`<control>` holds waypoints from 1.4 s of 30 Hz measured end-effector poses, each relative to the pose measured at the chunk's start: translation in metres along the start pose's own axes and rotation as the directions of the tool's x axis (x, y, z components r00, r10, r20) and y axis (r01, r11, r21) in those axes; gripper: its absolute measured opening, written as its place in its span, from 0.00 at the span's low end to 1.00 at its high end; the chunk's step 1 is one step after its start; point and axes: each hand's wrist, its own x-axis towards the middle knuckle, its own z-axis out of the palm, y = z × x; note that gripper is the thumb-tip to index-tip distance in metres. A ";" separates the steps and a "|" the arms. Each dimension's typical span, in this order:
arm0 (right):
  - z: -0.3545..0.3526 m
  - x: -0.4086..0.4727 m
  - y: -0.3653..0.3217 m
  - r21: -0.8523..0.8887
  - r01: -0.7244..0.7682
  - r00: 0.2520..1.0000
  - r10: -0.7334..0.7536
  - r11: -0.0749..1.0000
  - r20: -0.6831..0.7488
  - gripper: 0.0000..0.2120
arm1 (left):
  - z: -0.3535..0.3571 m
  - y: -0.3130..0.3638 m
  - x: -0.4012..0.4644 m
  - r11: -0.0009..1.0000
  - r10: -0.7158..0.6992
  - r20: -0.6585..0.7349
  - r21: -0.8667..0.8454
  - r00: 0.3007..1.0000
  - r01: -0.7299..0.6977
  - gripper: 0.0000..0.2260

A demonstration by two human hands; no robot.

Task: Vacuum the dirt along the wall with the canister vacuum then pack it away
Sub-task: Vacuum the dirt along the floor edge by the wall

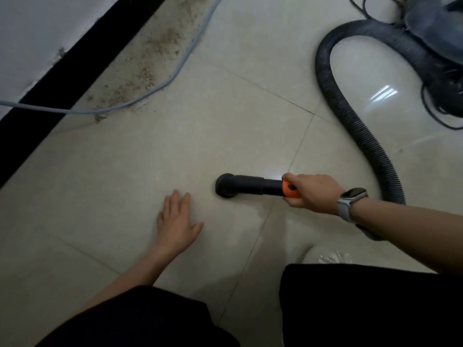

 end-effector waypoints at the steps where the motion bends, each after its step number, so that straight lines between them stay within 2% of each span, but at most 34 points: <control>1: -0.003 0.003 0.009 0.006 -0.029 1.000 0.029 1.000 -0.010 0.15 | 0.003 0.001 0.001 0.999 0.001 0.011 0.038 1.000 -0.002 0.37; 5: -0.005 0.000 0.035 0.004 -0.055 0.997 0.055 0.998 -0.052 0.15 | 0.013 0.005 0.001 0.992 -0.067 0.046 0.109 0.997 0.062 0.40; 10: 0.020 -0.041 0.047 -0.127 0.149 0.989 -0.145 0.981 0.038 0.19 | 0.016 0.009 0.002 0.990 -0.105 0.048 0.097 0.993 0.100 0.41; 13: 0.020 -0.043 0.058 -0.157 0.096 0.995 -0.095 0.983 0.010 0.19 | 0.013 0.017 0.008 0.988 -0.139 0.058 0.081 0.989 0.134 0.43; 17: 0.014 -0.029 0.057 -0.131 -0.057 0.994 0.045 0.990 -0.097 0.18 | 0.008 0.020 0.011 0.987 -0.147 0.071 0.080 0.987 0.141 0.44; 19: 0.016 -0.023 0.045 -0.101 -0.067 0.990 0.053 0.993 -0.132 0.18 | 0.005 0.019 0.011 0.987 -0.135 0.072 0.094 0.988 0.129 0.43; 22: 0.026 -0.020 0.021 -0.041 0.085 0.990 -0.089 0.996 -0.108 0.18 | 0.003 0.016 0.010 0.990 -0.117 0.067 0.093 0.991 0.110 0.42; 24: 0.026 -0.014 0.014 -0.026 0.127 0.986 -0.129 0.992 -0.107 0.18 | 0.002 0.013 0.009 0.991 -0.105 0.062 0.090 0.993 0.100 0.41; 29: -0.002 0.034 0.006 0.058 -0.096 0.979 0.105 0.994 -0.175 0.17 | 0.001 -0.001 0.003 0.993 -0.095 0.058 0.076 0.994 0.091 0.39; 31: -0.007 0.044 -0.012 0.078 -0.027 0.989 0.038 0.997 -0.144 0.16 | 0.000 -0.012 -0.001 0.990 -0.120 0.055 0.078 0.991 0.116 0.39; 33: -0.001 0.037 -0.036 0.115 0.132 0.989 -0.124 0.984 -0.076 0.14 | -0.001 -0.026 -0.006 0.984 -0.164 0.032 0.077 0.986 0.161 0.38; 35: 0.010 0.018 -0.056 0.115 0.311 0.948 -0.316 0.943 0.026 0.14 | -0.003 -0.040 -0.011 0.976 -0.213 -0.011 0.047 0.977 0.213 0.37; 37: 0.018 -0.001 -0.065 0.064 0.466 0.873 -0.470 0.883 0.132 0.15 | -0.002 -0.049 -0.015 0.966 -0.259 -0.050 -0.019 0.965 0.258 0.36; 39: 0.020 -0.007 -0.062 0.013 0.523 0.838 -0.517 0.853 0.173 0.16 | 0.000 -0.051 -0.016 0.960 -0.278 -0.067 -0.061 0.958 0.274 0.35; 42: 0.013 0.005 -0.046 -0.048 0.428 0.903 -0.425 0.903 0.056 0.16 | 0.001 -0.045 -0.012 0.955 -0.292 -0.065 -0.067 0.954 0.288 0.35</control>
